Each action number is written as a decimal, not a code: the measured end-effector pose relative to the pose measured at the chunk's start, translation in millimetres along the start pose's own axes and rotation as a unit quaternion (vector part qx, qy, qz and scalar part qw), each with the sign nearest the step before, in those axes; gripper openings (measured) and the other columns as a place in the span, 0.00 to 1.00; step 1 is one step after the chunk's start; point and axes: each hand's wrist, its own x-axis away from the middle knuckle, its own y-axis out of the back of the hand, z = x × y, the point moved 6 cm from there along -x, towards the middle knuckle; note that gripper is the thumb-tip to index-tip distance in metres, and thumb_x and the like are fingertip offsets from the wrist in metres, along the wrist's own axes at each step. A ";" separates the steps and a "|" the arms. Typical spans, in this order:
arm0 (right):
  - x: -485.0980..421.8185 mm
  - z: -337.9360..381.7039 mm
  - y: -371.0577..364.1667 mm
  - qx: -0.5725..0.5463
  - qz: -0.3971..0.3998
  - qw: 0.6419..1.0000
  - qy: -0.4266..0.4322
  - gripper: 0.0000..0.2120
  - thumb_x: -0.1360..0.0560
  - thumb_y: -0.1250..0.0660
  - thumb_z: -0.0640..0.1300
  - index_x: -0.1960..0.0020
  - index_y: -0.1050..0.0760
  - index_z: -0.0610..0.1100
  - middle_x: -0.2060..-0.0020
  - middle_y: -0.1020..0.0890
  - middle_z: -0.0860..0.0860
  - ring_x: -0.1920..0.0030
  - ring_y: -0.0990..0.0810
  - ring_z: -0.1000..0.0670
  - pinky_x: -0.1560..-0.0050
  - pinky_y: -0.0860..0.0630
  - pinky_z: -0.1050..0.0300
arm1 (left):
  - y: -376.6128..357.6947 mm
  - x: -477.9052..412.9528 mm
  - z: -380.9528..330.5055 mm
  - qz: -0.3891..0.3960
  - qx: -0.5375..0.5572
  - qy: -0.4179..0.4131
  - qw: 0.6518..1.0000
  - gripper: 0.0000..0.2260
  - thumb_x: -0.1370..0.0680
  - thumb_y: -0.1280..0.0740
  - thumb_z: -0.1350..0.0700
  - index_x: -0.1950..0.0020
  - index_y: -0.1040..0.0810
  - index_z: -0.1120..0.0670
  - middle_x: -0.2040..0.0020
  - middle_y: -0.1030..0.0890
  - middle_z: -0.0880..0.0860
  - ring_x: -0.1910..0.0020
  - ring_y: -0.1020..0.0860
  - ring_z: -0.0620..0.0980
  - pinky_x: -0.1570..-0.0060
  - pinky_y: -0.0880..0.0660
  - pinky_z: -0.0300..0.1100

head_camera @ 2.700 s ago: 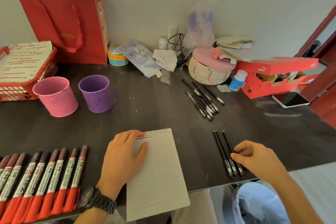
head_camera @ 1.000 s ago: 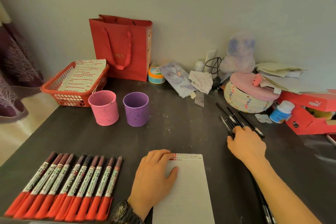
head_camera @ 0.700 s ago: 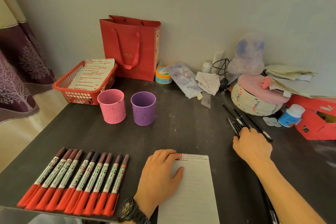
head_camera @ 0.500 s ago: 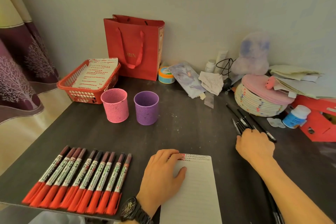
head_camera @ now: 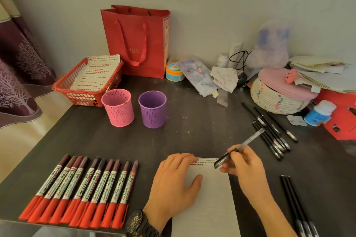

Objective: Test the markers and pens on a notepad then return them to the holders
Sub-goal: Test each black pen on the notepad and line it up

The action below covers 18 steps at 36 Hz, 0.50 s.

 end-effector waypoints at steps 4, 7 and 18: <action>26.0 -8.2 -17.7 -0.053 0.026 0.998 0.021 0.11 0.24 0.35 0.27 0.54 0.20 0.40 0.62 0.15 0.45 0.63 0.16 0.46 0.62 0.17 0.56 | 2.2 2.6 -8.4 0.010 0.007 -0.040 0.999 0.21 0.24 0.39 0.32 0.35 0.28 0.40 0.37 0.26 0.35 0.36 0.30 0.36 0.38 0.35 0.34; 35.5 -9.1 -24.8 -0.006 0.047 0.996 0.072 0.11 0.25 0.31 0.28 0.53 0.17 0.43 0.60 0.15 0.47 0.62 0.16 0.49 0.61 0.19 0.59 | 2.0 2.7 -15.1 0.025 -0.012 -0.068 0.997 0.23 0.22 0.42 0.31 0.35 0.25 0.42 0.39 0.23 0.37 0.39 0.28 0.38 0.41 0.33 0.34; 41.7 -5.1 -28.4 -0.020 0.104 0.990 0.089 0.08 0.25 0.30 0.45 0.48 0.16 0.53 0.55 0.13 0.50 0.60 0.17 0.53 0.62 0.24 0.66 | 5.4 3.0 -23.8 -0.046 -0.052 -0.110 0.991 0.16 0.18 0.43 0.46 0.61 0.27 0.52 0.65 0.27 0.47 0.66 0.32 0.46 0.68 0.32 0.43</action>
